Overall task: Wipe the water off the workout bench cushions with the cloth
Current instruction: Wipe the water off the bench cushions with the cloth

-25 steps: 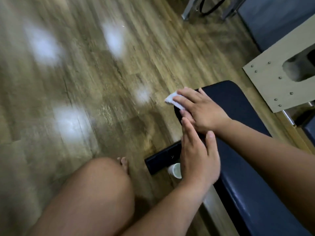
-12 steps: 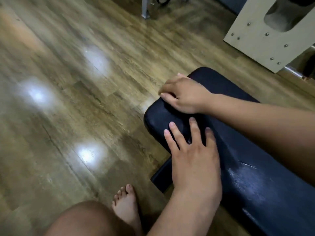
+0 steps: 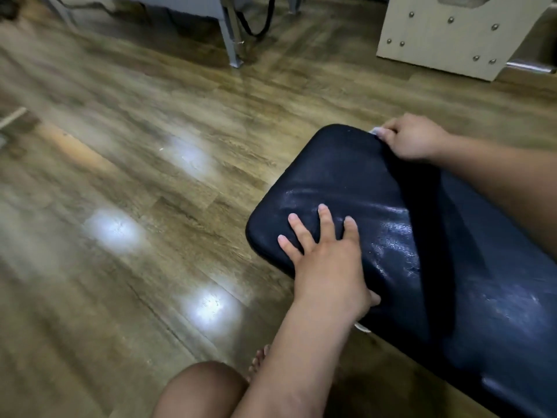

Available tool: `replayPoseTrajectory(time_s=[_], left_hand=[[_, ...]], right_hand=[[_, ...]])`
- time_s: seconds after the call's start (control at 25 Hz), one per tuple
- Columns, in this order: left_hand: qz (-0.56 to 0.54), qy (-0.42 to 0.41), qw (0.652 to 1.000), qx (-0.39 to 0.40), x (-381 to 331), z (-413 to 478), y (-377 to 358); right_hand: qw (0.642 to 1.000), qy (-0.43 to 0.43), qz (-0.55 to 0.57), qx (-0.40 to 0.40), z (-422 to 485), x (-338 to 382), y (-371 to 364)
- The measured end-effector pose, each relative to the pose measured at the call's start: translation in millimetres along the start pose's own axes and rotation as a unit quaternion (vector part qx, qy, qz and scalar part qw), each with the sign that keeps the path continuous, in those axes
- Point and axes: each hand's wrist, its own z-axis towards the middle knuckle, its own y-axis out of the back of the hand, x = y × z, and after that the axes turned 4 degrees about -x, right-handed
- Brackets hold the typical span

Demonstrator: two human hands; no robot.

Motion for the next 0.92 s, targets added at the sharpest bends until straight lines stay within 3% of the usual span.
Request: replayPoseTrajectory(time_s=[0.12, 0.2, 0.4, 0.56, 0.64, 0.84, 0.92], left_hand=[[0.021, -0.031, 0.999, -0.025, -23, -13, 7], [0.06, -0.107, 0.992, -0.029, -72, -31, 3], [0.175, -0.218, 0.958, 0.065, -198, -73, -46], [0.24, -0.266, 0.931, 0.076, -248, -103, -86], [0.263, -0.272, 0.923, 0.068, -261, -109, -94], [0.258, -0.231, 0.937, 0.051, -260, -114, -94], [0.238, -0.199, 0.95, 0.044, -256, -120, -96]], right_hand=[[0.999, -0.039, -0.02, 0.002, -56, -56, 20], [0.997, -0.079, -0.025, 0.009, -104, -104, 37], [0.985, -0.169, -0.039, 0.024, -217, -218, 80], [0.964, -0.26, -0.047, 0.004, -310, -320, 111], [0.946, -0.32, -0.044, 0.01, -351, -367, 124], [0.924, -0.379, -0.041, 0.004, -436, -506, 102], [0.904, -0.421, -0.056, -0.051, -457, -488, 108]])
